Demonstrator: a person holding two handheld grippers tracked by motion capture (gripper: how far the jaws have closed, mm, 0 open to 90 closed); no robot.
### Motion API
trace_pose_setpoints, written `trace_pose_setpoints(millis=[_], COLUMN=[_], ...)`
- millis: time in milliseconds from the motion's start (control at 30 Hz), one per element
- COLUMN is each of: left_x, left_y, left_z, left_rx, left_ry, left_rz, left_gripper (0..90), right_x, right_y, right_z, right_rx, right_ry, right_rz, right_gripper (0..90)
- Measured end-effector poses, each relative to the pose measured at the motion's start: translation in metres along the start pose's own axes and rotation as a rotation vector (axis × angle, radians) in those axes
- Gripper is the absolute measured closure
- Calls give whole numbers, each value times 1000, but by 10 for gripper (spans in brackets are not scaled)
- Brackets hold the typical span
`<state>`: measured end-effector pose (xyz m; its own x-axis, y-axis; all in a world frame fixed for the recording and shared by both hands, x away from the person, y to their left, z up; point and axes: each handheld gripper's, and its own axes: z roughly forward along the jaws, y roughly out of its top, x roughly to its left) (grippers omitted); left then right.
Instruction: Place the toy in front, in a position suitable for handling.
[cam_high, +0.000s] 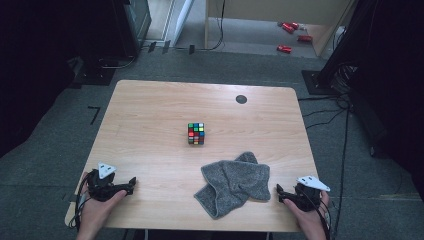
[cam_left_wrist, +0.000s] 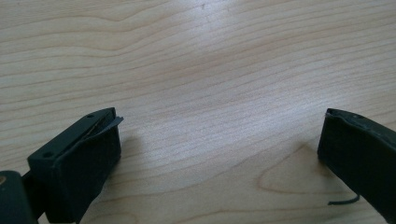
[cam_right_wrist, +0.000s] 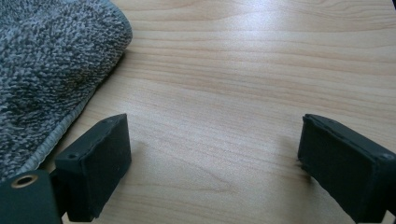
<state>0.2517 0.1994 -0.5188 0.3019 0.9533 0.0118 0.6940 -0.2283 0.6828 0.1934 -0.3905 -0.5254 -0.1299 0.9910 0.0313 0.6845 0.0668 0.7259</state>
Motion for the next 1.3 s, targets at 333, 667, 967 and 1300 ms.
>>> trace_pose_setpoints(millis=[333,667,967,1300], left_x=[0,-6,-11,-30], left_y=[1,9,16,31], left_z=[0,1,-2,-7], left_rx=[8,-7,-39,-79], left_ry=[11,-35,-78,-172], left_rz=[-19,-63,-89,-97], left_gripper=[0,0,0,0], right_x=[11,72,119,149], right_y=[5,20,35,41], right_z=[-15,-31,-16,16], right_rx=[-77,-153,-139,-28], right_ry=[-14,129,207,301], right_rz=[-13,-71,-120,-186], right_gripper=[150,184,155,0])
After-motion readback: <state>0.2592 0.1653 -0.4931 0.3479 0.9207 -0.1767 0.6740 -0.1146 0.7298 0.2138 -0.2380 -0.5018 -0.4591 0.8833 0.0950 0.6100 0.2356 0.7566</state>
